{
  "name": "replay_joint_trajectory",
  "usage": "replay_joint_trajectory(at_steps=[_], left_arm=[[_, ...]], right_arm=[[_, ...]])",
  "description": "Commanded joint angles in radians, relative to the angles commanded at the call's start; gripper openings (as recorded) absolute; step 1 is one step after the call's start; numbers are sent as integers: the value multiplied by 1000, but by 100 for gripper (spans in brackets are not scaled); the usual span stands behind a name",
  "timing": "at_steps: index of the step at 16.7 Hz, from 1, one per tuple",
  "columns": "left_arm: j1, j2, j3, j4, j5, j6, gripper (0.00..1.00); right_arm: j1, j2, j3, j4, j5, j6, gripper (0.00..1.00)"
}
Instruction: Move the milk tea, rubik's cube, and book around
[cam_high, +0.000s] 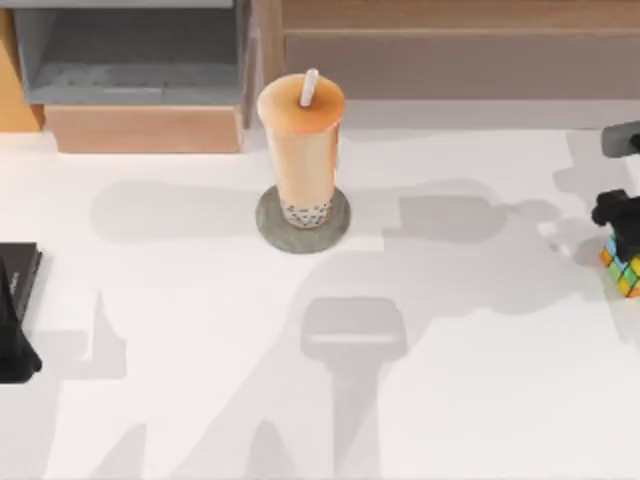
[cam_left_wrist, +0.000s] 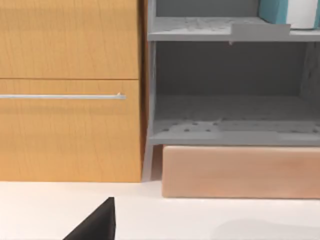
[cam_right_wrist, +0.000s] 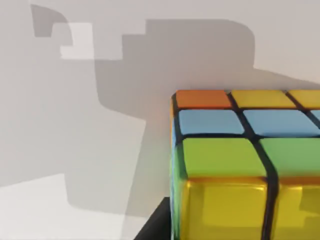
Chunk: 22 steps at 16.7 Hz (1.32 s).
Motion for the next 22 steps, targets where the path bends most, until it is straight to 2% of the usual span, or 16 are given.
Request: replay_joint_trajectory(at_steps=[3, 4, 13, 18, 22], left_arm=[[0, 0, 0, 0, 0, 0, 100], [0, 0, 0, 0, 0, 0, 100], [0, 0, 0, 0, 0, 0, 100], [0, 0, 0, 0, 0, 0, 100], [0, 0, 0, 0, 0, 0, 100]], right_arm=[[0, 0, 0, 0, 0, 0, 2], [0, 0, 0, 0, 0, 0, 0], [0, -3, 5, -4, 1, 1, 0], [0, -35, 72, -105, 0, 0, 0], [0, -34, 72, -104, -1, 1, 0]])
